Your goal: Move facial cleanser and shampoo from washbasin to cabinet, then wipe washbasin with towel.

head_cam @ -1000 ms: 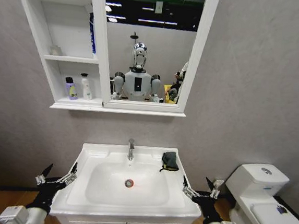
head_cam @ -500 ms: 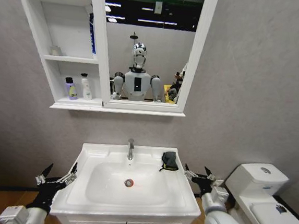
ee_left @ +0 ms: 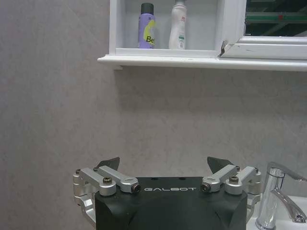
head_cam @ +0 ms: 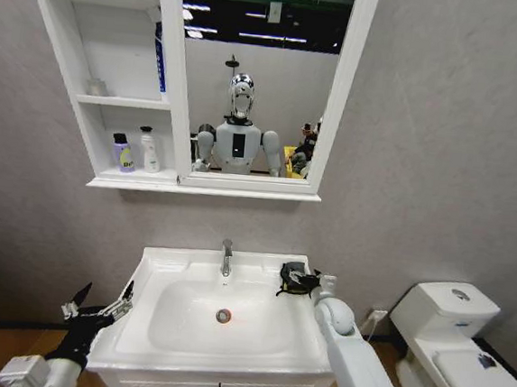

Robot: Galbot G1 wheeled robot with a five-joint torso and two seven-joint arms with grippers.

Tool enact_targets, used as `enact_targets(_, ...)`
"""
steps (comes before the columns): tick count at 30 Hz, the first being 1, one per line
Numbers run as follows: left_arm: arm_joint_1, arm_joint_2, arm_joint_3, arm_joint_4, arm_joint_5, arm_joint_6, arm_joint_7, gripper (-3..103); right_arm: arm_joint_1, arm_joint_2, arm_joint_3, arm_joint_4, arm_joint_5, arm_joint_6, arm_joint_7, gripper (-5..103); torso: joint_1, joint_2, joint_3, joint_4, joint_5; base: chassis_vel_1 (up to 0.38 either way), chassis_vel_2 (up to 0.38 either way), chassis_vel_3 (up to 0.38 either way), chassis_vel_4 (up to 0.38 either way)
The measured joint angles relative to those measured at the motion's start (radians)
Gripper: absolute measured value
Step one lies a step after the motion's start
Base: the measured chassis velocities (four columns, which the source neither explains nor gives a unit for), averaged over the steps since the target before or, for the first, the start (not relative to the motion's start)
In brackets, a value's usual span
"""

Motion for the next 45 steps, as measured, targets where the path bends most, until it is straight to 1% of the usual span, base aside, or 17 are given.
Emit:
enact_targets(1, 0.000, 0.000, 0.000, 0.000, 0.000, 0.000, 0.000, 100, 0.000, 0.000, 0.000, 0.000, 0.000, 0.000, 0.000, 100, 0.000, 0.000, 0.000, 0.0000, 0.0000, 0.000, 0.000, 0.000, 0.000)
enact_targets(2, 0.000, 0.000, 0.000, 0.000, 0.000, 0.000, 0.000, 100, 0.016, 0.002, -0.008, -0.012, 0.018, -0.025, 0.020, 100, 0.000, 0.000, 0.000, -0.0001, 0.0002, 0.000, 0.000, 0.000, 0.000)
enact_targets(4, 0.000, 0.000, 0.000, 0.000, 0.000, 0.000, 0.000, 100, 0.022, 0.002, -0.012, -0.017, 0.032, -0.048, 0.031, 100, 0.000, 0.000, 0.000, -0.0005, 0.0000, 0.000, 0.000, 0.000, 0.000)
enact_targets(9, 0.000, 0.000, 0.000, 0.000, 0.000, 0.000, 0.000, 100, 0.022, -0.002, -0.013, -0.033, 0.044, -0.063, 0.035, 100, 0.000, 0.000, 0.000, -0.0005, 0.0002, 0.000, 0.000, 0.000, 0.000)
enact_targets(16, 0.000, 0.000, 0.000, 0.000, 0.000, 0.000, 0.000, 100, 0.031, -0.004, -0.014, -0.052, 0.051, -0.065, 0.030, 101, 0.000, 0.000, 0.000, -0.0004, 0.0002, 0.000, 0.000, 0.000, 0.000)
enact_targets(17, 0.000, 0.000, 0.000, 0.000, 0.000, 0.000, 0.000, 100, 0.033, -0.004, -0.015, -0.055, 0.052, -0.065, 0.028, 99, 0.000, 0.000, 0.000, -0.0002, 0.0001, 0.000, 0.000, 0.000, 0.000)
enact_targets(28, 0.000, 0.000, 0.000, 0.000, 0.000, 0.000, 0.000, 100, 0.045, 0.006, -0.024, -0.101, 0.042, -0.061, 0.019, 96, 0.000, 0.000, 0.000, -0.0003, 0.0002, 0.000, 0.000, 0.000, 0.000)
enact_targets(30, 0.000, 0.000, 0.000, 0.000, 0.000, 0.000, 0.000, 100, 0.047, 0.006, -0.023, -0.114, 0.041, -0.059, 0.019, 88, 0.000, 0.000, 0.000, -0.0003, 0.0002, 0.000, 0.000, 0.000, 0.000)
enact_targets(31, 0.000, 0.000, 0.000, 0.000, 0.000, 0.000, 0.000, 100, 0.047, 0.006, -0.023, -0.114, 0.041, -0.059, 0.019, 88, 0.000, 0.000, 0.000, -0.0003, 0.0002, 0.000, 0.000, 0.000, 0.000)
enact_targets(33, 0.000, 0.000, 0.000, 0.000, 0.000, 0.000, 0.000, 100, 0.051, 0.007, -0.023, -0.131, 0.040, -0.056, 0.019, 79, 0.000, 0.000, 0.000, -0.0003, 0.0002, 0.000, 0.000, 0.000, 0.000)
enact_targets(34, 0.000, 0.000, 0.000, 0.000, 0.000, 0.000, 0.000, 100, 0.051, 0.007, -0.023, -0.131, 0.040, -0.056, 0.019, 79, 0.000, 0.000, 0.000, -0.0003, 0.0002, 0.000, 0.000, 0.000, 0.000)
enact_targets(36, 0.000, 0.000, 0.000, 0.000, 0.000, 0.000, 0.000, 100, 0.055, 0.009, -0.022, -0.147, 0.039, -0.048, 0.019, 71, 0.000, 0.000, 0.000, -0.0003, 0.0002, 0.000, 0.000, 0.000, 0.000)
enact_targets(37, 0.000, 0.000, 0.000, 0.000, 0.000, 0.000, 0.000, 100, 0.055, 0.009, -0.022, -0.147, 0.039, -0.048, 0.019, 71, 0.000, 0.000, 0.000, -0.0003, 0.0002, 0.000, 0.000, 0.000, 0.000)
enact_targets(39, 0.000, 0.000, 0.000, 0.000, 0.000, 0.000, 0.000, 100, 0.056, 0.012, -0.020, -0.156, 0.039, -0.043, 0.019, 61, 0.000, 0.000, 0.000, -0.0003, 0.0002, 0.000, 0.000, 0.000, 0.000)
enact_targets(42, 0.000, 0.000, 0.000, 0.000, 0.000, 0.000, 0.000, 100, 0.054, 0.013, -0.018, -0.157, 0.039, -0.039, 0.019, 61, 0.000, 0.000, 0.000, -0.0002, 0.0002, 0.000, 0.000, 0.000, 0.000)
enact_targets(43, 0.000, 0.000, 0.000, 0.000, 0.000, 0.000, 0.000, 100, 0.052, 0.014, -0.017, -0.157, 0.039, -0.039, 0.019, 49, 0.000, 0.000, 0.000, -0.0003, 0.0002, 0.000, 0.000, 0.000, 0.000)
enact_targets(45, 0.000, 0.000, 0.000, 0.000, 0.000, 0.000, 0.000, 100, 0.049, 0.015, -0.014, -0.157, 0.038, -0.036, 0.019, 38, 0.000, 0.000, 0.000, -0.0003, 0.0002, 0.000, 0.000, 0.000, 0.000)
